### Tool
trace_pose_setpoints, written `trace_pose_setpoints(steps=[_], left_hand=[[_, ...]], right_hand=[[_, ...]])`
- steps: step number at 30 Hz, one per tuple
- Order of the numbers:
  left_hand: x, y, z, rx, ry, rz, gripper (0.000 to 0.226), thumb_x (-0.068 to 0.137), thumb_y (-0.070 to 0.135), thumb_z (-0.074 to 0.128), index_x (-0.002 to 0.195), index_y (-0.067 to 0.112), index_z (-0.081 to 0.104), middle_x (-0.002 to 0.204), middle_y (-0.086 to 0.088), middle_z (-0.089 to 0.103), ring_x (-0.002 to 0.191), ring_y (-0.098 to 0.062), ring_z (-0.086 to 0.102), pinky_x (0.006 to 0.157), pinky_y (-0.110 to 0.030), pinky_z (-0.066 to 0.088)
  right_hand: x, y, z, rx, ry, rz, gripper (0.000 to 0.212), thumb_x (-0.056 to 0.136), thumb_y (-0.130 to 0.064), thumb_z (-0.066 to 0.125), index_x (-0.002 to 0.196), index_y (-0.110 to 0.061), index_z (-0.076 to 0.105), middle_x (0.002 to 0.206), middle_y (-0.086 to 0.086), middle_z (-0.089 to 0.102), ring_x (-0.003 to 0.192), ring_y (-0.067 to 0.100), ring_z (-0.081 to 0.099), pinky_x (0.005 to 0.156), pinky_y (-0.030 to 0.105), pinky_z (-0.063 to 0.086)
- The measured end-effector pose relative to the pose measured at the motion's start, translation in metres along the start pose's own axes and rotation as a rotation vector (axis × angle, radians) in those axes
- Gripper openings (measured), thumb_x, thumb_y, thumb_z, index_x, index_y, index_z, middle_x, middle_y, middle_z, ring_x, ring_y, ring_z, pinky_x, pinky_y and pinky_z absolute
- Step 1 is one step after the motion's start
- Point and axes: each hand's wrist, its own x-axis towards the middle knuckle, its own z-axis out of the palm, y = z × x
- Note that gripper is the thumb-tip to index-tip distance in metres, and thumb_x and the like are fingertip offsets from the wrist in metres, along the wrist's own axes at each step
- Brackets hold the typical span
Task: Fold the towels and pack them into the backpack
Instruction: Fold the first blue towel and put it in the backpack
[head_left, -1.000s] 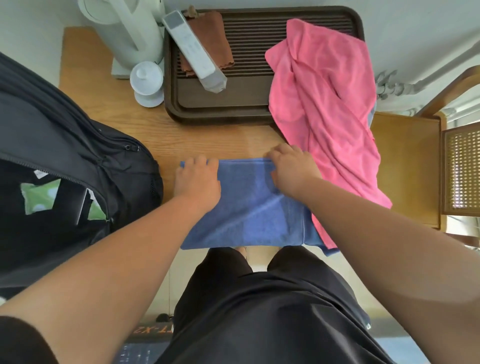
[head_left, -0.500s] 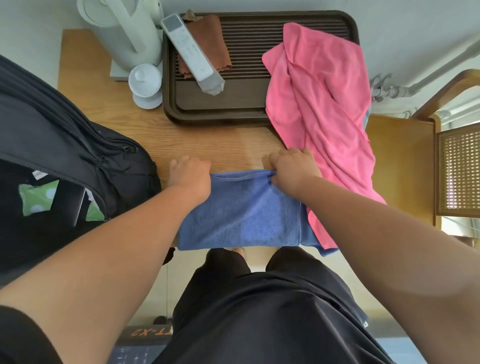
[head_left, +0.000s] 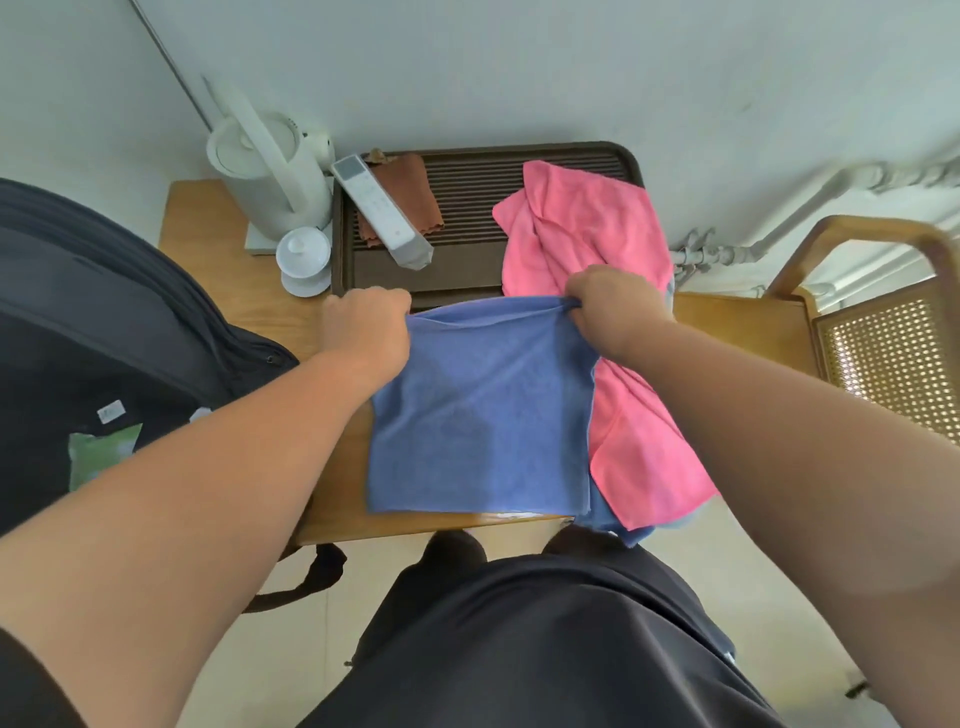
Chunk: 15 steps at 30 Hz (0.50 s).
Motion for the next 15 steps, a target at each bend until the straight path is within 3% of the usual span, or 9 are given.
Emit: trace_pose_setpoints(steps=[5,10,15], left_hand=[[0.008,-0.002,-0.023,0.063,0.084,0.005,0.015,0.085,0.004,0.057,0.094,0.016,0.059,0.091,-0.01,0.06,0.084,-0.033,0.057,0.067,-0.039,0.041],[-0.03,-0.004,0.005,0.069,-0.055,0.016,0.023,0.08,-0.004,0.052,0.089,0.016,0.058,0.09,-0.008,0.057,0.082,-0.03,0.054,0.069,-0.04,0.045],[-0.065,-0.003,0.04,0.221,-0.204,0.045,0.01,0.09,0.012,0.052,0.093,0.021,0.054,0.092,-0.001,0.05,0.09,-0.026,0.05,0.075,-0.039,0.042]], right_hand=[[0.008,0.002,-0.019,0.008,0.146,-0.034,0.025,0.09,-0.008,0.052,0.111,-0.015,0.065,0.112,0.014,0.056,0.102,0.036,0.058,0.073,0.037,0.041],[-0.024,-0.001,0.018,0.033,0.02,-0.119,0.02,0.083,-0.009,0.061,0.101,-0.018,0.063,0.106,0.008,0.058,0.099,0.032,0.059,0.073,0.037,0.044],[-0.057,-0.007,0.071,0.004,-0.161,-0.163,0.022,0.082,-0.009,0.058,0.103,-0.016,0.063,0.106,0.008,0.056,0.099,0.033,0.06,0.075,0.04,0.048]])
